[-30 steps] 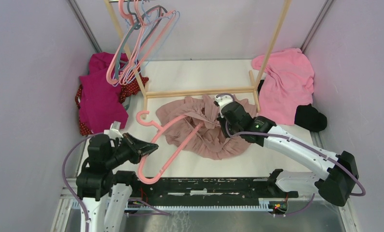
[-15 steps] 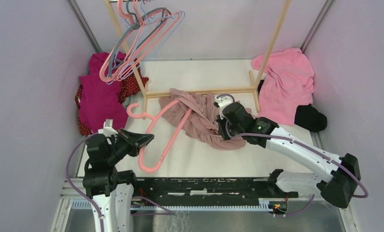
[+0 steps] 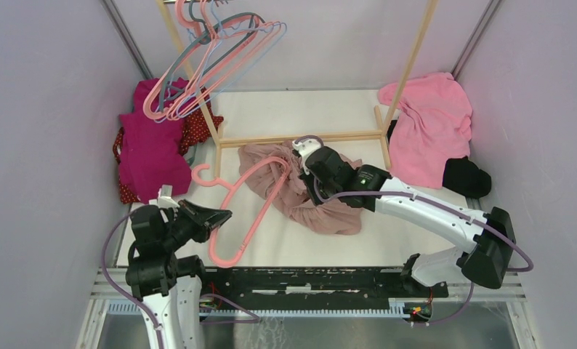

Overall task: Place the skirt on the hanger
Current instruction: Hang the skirt on the hanger.

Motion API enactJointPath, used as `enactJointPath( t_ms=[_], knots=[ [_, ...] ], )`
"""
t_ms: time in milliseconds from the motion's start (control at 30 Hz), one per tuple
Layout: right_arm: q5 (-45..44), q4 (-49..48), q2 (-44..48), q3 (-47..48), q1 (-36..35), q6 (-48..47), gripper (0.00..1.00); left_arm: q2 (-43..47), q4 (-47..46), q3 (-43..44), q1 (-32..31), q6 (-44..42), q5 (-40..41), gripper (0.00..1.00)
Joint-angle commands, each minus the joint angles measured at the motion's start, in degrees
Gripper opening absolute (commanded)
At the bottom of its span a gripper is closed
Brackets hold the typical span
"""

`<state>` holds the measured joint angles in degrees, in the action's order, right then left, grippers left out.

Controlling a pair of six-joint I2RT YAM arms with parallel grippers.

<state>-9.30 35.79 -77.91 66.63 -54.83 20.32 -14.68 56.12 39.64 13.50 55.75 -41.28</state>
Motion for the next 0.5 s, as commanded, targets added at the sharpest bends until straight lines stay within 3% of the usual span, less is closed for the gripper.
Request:
enactJointPath(
  t_ms=[0,200,300,467],
  knots=[
    [-3.2,0.7,-1.5,6.5,-2.5,-3.0,0.01,-0.9,3.9,1.2,1.0,-6.9,-4.8,0.03],
    [-3.2,2.2,-2.8,8.4,-3.5,-6.2,0.01,-10.0,17.0,9.6,-0.4,-17.4,-2.3,0.03],
    [-2.9,1.5,-3.0,7.7,-3.6,-7.0,0.01,-15.4,17.2,13.6,-1.7,-19.2,-0.7,0.03],
    [-2.4,-0.3,-3.3,7.1,-3.5,-7.5,0.01,-25.4,10.1,23.6,-2.0,-15.3,-1.1,0.03]
  ],
)
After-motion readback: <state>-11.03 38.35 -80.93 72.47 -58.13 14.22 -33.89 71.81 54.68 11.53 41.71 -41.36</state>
